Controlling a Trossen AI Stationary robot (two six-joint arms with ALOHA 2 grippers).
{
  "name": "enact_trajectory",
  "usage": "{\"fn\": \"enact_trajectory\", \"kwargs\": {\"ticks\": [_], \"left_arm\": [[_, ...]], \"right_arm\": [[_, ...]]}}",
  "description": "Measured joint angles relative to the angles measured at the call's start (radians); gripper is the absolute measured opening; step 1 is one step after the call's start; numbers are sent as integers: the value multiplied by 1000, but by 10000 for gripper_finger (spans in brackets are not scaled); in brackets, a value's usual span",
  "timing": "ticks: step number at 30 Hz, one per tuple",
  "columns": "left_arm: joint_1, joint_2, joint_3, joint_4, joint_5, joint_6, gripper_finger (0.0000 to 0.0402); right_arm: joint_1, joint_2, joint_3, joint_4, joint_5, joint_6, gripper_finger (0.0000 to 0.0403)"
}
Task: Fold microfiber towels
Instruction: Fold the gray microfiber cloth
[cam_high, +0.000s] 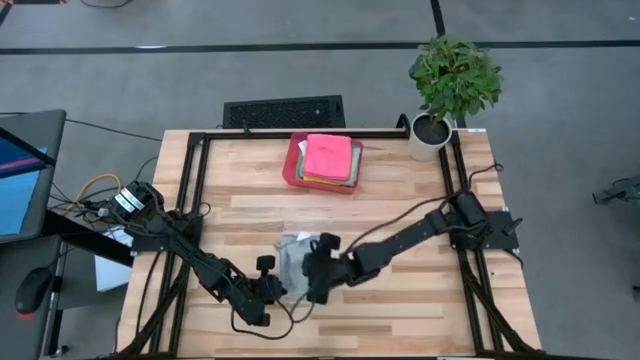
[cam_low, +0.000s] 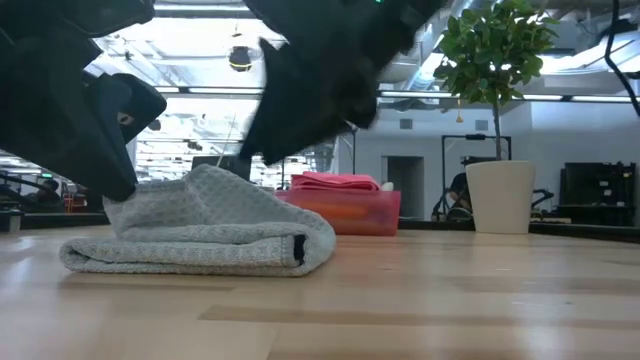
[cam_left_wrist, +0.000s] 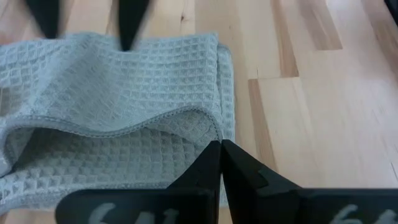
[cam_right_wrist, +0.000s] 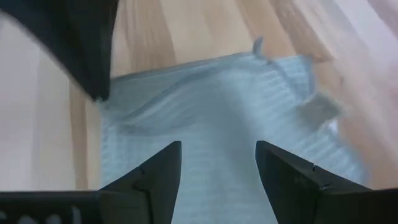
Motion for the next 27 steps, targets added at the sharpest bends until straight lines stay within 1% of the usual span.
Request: {"fn": "enact_trajectory", "kwargs": {"ticks": [3, 6, 8, 10, 12, 14, 18, 21, 25, 27], "left_arm": [[0, 0, 0, -1, 0, 1, 2], [0, 0, 0, -1, 0, 1, 2], [0, 0, 0, -1, 0, -6, 2], [-2, 0, 0, -2, 1, -17, 2], [-7, 0, 0, -2, 1, -26, 2], [-13, 0, 8, -17, 1, -30, 1], [-32, 0, 61, -78, -17, -49, 1], [-55, 0, 99, -148, -58, -81, 0], [-80, 0, 105, -198, -102, -138, 0], [-88, 0, 105, -210, -108, -169, 0]], "right_arm": [[51, 1, -44, 49, 59, 55, 232], [98, 1, -71, 109, 153, 78, 232], [116, 1, -109, 188, 209, 81, 230], [116, 1, -155, 272, 234, 82, 219], [112, 1, -195, 366, 242, 81, 200], [110, 1, -218, 425, 242, 74, 177], [101, 1, -234, 441, 182, 79, 141], [100, 1, -236, 444, 164, 82, 132], [108, 1, -236, 474, 158, 79, 132], [110, 12, -236, 484, 158, 79, 133]]}}
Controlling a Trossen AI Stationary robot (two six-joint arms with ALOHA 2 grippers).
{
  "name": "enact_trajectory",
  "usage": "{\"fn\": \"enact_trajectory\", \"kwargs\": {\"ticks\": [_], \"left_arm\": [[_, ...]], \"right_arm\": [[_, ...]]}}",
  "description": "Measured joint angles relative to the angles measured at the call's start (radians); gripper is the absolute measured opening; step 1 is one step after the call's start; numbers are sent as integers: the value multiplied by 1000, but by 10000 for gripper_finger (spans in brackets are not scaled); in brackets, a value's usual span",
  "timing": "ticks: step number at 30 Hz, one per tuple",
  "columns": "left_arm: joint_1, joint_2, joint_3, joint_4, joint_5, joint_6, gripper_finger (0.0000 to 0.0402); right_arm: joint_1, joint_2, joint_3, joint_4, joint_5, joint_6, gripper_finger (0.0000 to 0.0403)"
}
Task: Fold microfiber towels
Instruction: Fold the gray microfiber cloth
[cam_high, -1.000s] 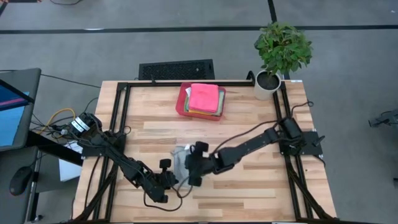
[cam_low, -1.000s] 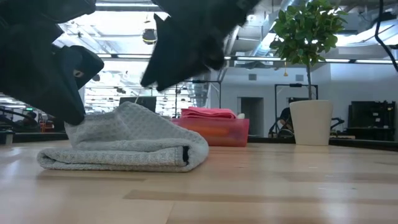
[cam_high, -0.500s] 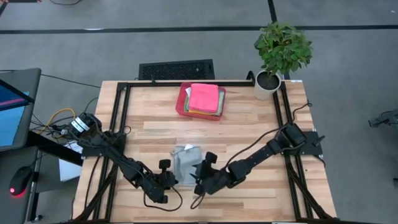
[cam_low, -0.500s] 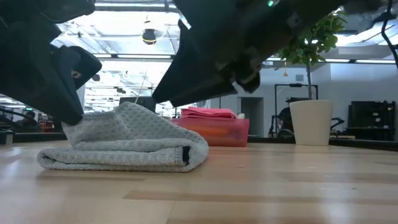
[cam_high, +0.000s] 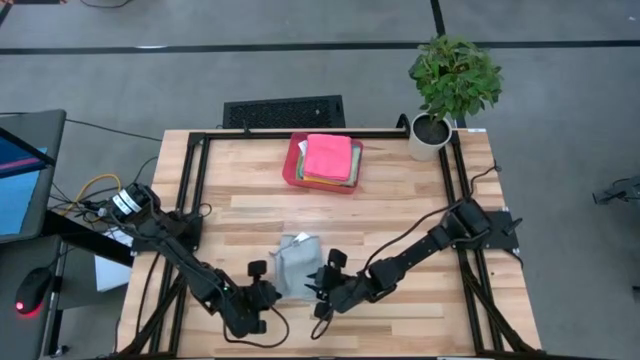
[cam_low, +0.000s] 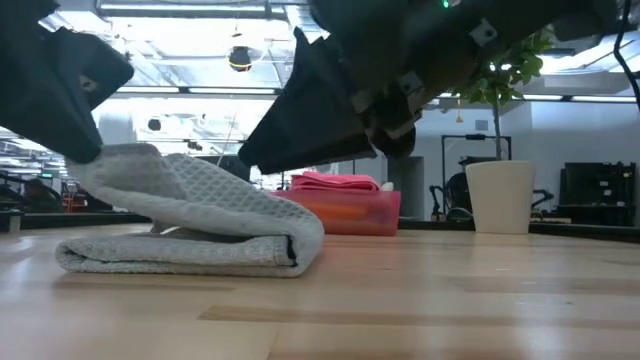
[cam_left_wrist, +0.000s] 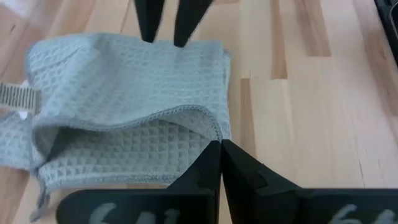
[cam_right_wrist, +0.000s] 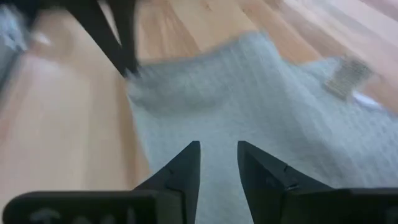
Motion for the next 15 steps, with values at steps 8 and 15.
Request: {"fn": "enact_trajectory", "kwargs": {"ticks": [8, 15], "left_arm": [[-20, 0, 0, -17, -37, -37, 0], [-25, 0, 0, -21, -11, -38, 0]], "right_arm": [[15, 72, -3, 105, -13, -1, 127], [11, 88, 0, 109, -19, -2, 123]]}}
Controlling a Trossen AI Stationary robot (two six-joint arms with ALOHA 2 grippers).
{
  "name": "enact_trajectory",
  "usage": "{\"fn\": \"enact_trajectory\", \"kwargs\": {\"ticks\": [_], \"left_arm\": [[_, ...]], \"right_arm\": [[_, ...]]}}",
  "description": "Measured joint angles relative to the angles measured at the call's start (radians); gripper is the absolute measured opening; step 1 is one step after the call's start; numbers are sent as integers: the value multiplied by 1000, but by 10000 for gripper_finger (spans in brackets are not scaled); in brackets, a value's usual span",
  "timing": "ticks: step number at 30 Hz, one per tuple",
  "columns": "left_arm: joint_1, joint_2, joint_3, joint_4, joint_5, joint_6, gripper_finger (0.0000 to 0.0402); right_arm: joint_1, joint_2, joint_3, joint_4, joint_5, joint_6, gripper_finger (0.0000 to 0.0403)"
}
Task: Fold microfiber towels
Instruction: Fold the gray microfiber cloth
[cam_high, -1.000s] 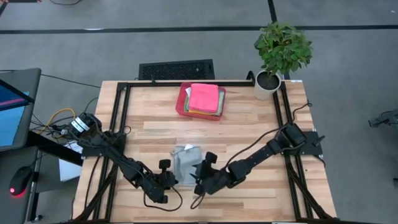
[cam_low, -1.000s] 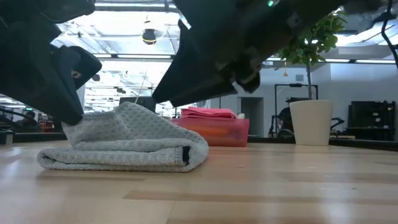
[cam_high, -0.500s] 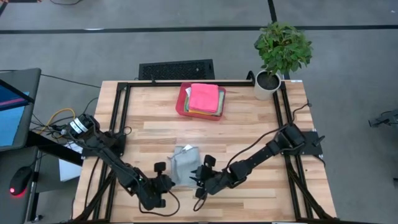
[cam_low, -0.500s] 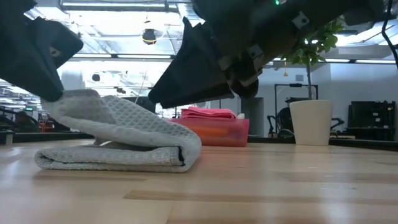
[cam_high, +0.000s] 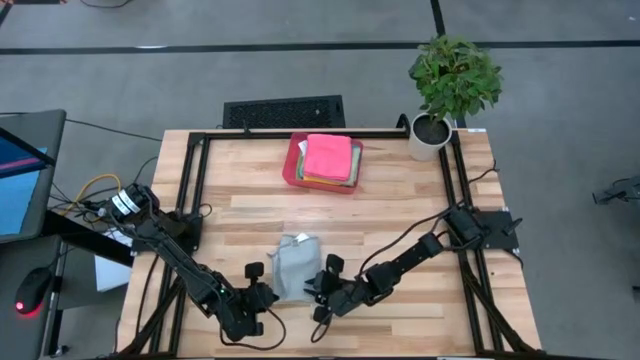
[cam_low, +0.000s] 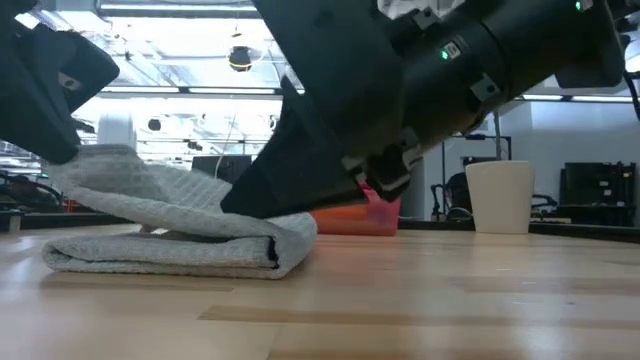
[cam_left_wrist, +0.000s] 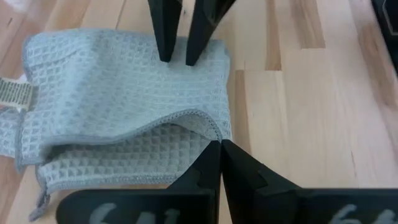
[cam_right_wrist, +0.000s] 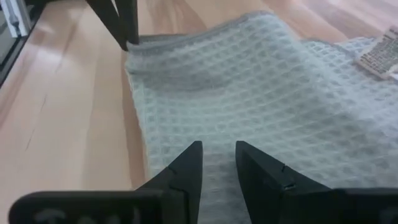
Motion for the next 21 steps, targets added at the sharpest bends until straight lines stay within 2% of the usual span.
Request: {"fn": "enact_trajectory", "kwargs": {"ticks": [8, 16, 21], "left_arm": [[-18, 0, 0, -13, -56, -29, 0], [-16, 0, 0, -40, 0, -51, 0], [-17, 0, 0, -189, 58, -194, 14]], "right_arm": [[-22, 36, -3, 20, -26, 1, 122], [-29, 56, 3, 39, -49, 5, 122], [-29, 56, 3, 38, -50, 6, 122]]}}
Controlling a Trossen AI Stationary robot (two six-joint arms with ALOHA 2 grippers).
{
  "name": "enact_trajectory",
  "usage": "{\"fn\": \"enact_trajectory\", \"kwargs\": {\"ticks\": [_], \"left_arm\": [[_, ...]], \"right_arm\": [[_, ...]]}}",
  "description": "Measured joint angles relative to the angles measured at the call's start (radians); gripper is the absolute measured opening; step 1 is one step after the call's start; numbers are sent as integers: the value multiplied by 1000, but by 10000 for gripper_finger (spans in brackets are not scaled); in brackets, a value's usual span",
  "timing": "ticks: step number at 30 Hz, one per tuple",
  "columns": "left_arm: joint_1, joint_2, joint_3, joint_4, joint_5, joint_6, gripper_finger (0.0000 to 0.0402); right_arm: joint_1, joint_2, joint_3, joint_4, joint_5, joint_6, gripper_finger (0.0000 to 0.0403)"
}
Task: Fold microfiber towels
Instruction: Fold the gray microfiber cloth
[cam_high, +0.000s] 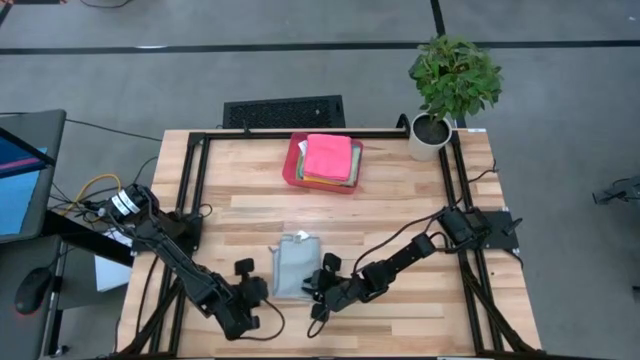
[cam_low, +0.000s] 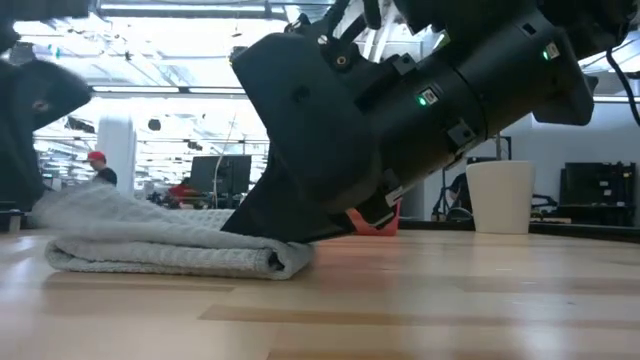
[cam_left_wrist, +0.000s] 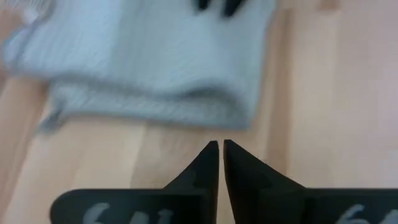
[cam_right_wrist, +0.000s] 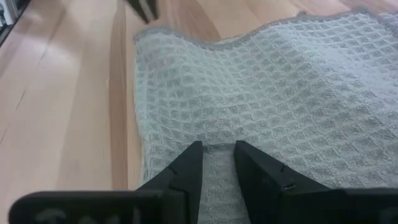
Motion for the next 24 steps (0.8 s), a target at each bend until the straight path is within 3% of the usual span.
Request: {"fn": "enact_trajectory", "kwargs": {"ticks": [3, 6, 11, 12, 18, 24], "left_arm": [[-12, -13, 0, -85, -11, -94, 28], [-37, -32, 10, -135, -104, -142, 31], [-109, -52, -5, 56, -577, -108, 20], [-112, -52, -16, 89, -614, -84, 18], [-39, -48, -116, 306, -533, -13, 9], [70, -48, -215, 591, -246, 257, 1]], "right_arm": [[0, 0, 0, -3, 0, 0, 123], [0, 0, 0, -3, 0, 0, 123], [-3, 0, 0, -3, -2, 0, 123], [-3, 0, 0, -3, -2, 0, 123], [-6, 0, 14, -3, -4, -40, 123], [-4, -57, 32, -28, 25, -93, 123]]}}
